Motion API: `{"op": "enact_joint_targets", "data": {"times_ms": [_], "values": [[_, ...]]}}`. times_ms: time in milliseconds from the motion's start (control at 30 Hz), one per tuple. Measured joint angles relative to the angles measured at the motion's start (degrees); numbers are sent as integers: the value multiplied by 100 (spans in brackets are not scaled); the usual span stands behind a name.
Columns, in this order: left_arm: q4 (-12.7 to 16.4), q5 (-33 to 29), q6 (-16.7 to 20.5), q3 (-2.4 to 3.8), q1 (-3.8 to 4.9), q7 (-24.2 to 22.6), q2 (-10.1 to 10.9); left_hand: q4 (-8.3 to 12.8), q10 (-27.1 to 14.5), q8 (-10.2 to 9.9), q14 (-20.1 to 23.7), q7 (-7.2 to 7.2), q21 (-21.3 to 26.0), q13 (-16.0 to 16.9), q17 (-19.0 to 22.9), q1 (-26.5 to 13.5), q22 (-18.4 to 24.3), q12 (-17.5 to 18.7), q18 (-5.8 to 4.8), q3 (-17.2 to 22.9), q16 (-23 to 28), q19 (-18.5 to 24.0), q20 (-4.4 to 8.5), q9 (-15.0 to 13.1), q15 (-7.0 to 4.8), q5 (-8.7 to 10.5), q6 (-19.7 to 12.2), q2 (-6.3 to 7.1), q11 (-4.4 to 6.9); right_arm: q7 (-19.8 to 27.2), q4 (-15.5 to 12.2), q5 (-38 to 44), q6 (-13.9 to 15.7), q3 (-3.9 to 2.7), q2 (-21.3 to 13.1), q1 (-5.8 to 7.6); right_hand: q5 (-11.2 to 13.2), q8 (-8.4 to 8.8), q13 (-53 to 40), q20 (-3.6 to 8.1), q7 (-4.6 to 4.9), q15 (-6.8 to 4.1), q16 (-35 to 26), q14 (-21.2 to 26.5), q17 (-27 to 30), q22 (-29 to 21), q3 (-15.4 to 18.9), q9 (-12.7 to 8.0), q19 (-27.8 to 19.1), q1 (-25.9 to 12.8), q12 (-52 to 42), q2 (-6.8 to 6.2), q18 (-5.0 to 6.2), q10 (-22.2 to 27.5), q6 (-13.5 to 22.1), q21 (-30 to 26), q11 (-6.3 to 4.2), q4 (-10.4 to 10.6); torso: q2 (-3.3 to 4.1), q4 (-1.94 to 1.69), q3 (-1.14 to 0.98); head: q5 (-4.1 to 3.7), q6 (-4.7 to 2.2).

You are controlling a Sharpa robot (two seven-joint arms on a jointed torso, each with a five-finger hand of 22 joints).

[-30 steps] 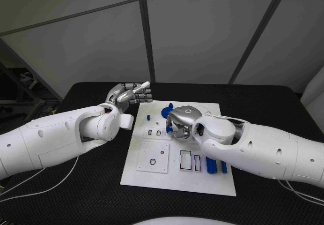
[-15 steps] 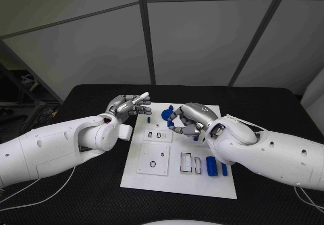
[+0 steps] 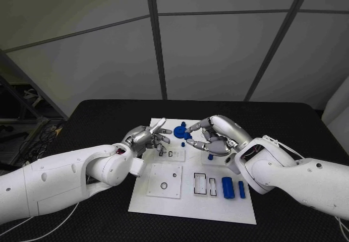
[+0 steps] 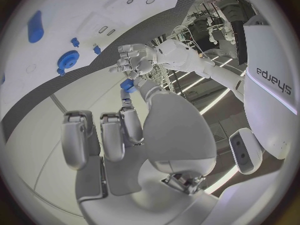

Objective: Assemble the parts on the task board

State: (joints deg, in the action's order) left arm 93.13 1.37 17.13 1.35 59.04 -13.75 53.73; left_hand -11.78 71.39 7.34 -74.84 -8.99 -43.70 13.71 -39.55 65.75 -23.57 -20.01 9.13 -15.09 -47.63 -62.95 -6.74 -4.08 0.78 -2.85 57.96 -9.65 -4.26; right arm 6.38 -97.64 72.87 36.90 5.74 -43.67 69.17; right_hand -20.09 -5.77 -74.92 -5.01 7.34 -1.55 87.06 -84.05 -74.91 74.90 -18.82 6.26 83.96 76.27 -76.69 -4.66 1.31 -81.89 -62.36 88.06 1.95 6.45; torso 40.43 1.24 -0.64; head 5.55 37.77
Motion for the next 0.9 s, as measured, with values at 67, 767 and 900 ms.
{"op": "enact_joint_targets", "data": {"times_ms": [67, 767, 900], "values": [[28, 40, -102, 0, -18, 110, -38, -131, -227, 7, 70, 19, -917, 598, -1214, -37, -955, -695, -252, -141, -1322, 49, 30, -14, -68, 0, 19, -37, 41, 86, -22, -83, 42, 0, -10, 0, 0, 2, 0, 0, -1, 0, 0, 0, 0, 0, 0, 0, 0, 0, 0, 0, 0, 0, 1, 0, 0, 0, 4, 0, 3, -6, -25], [153, -131, -839, 2, -60, 553, -262, -488, -399, 141, -891, 144, -3460, 2599, -3540, -998, -4371, -3126, -559, -618, -3780, -1169, 80, -235, -91, 0, 184, -470, 118, 434, 71, -372, 151, 1, 212, -99, -47, 7, 0, 0, -10, 0, 0, 0, 0, 0, 9, 0, 0, -22, 0, -24, 0, 0, 10, 0, 0, 6, 19, -12, 18, -41, -62], [174, -196, -918, 2, -60, 555, -268, -502, -336, 152, -911, 156, -3556, 2753, -3540, -1102, -4525, -3269, -557, -663, -3848, -1284, 89, -264, -110, 0, 197, -575, 118, 441, 73, -366, 147, 1, 229, -126, -54, 7, 0, 0, -11, 0, 0, 0, 1, 0, 9, 0, 0, -22, 0, -24, 1, 0, 10, 0, 0, 5, 22, -12, 18, -55, -53]]}}
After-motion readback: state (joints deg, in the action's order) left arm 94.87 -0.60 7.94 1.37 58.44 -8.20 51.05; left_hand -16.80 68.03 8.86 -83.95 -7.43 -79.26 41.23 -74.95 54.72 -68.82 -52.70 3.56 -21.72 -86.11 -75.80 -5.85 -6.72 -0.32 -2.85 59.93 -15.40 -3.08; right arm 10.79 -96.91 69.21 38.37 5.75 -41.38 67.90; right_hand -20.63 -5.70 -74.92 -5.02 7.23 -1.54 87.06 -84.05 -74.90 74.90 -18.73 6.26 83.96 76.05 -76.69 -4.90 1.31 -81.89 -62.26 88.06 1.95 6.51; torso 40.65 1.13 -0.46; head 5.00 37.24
